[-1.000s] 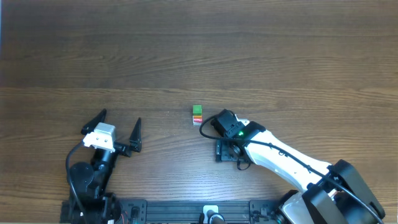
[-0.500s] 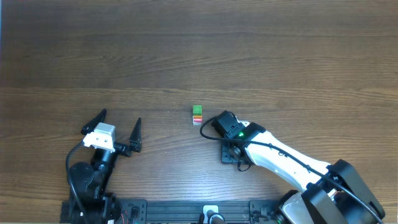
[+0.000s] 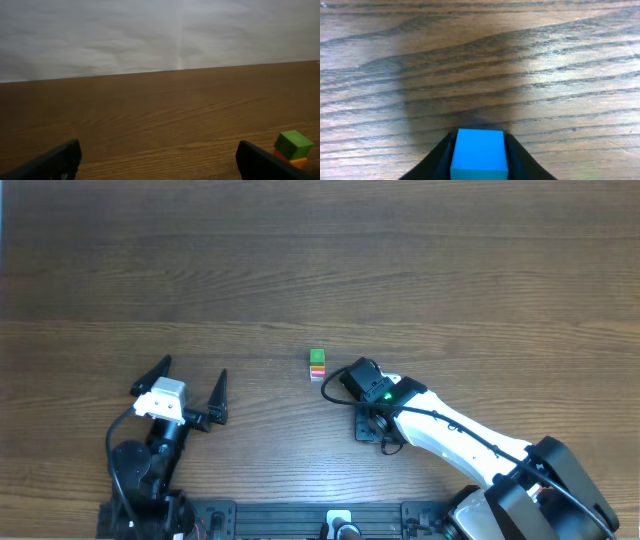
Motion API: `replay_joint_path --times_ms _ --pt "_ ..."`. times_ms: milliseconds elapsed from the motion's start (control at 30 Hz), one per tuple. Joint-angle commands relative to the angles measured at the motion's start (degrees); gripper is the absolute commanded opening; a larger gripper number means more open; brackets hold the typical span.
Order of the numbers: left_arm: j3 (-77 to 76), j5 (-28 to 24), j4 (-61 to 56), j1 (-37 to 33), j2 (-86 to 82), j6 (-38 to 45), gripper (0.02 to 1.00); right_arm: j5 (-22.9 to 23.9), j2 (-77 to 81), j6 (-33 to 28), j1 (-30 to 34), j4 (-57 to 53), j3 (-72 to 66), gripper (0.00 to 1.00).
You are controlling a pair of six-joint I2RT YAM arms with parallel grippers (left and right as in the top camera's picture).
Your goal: Stack Cubes
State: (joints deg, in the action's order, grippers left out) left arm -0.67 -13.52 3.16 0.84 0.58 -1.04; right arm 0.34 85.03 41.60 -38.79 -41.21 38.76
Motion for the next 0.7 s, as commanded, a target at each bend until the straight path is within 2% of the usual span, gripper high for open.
replay_joint_path --times_ms 33,433,533,700 --pt "0.33 -0.39 -0.11 -0.09 -0.42 1.05 1.000 -0.09 0.39 -0.11 -0.31 0.35 -0.37 0.275" --pt "0.33 -0.39 -0.11 -0.09 -0.42 1.05 1.000 -0.09 0.39 -1.14 -0.24 -0.15 1.95 0.169" --pt "0.33 -0.39 -0.11 -0.09 -0.42 1.05 1.000 0.48 0.39 -3.21 -0.24 -7.89 10.91 0.115" --pt "0.33 -0.39 -0.11 -0.09 -0.42 1.05 1.000 3.45 0.57 -3.34 -0.31 -19.61 24.72 0.018"
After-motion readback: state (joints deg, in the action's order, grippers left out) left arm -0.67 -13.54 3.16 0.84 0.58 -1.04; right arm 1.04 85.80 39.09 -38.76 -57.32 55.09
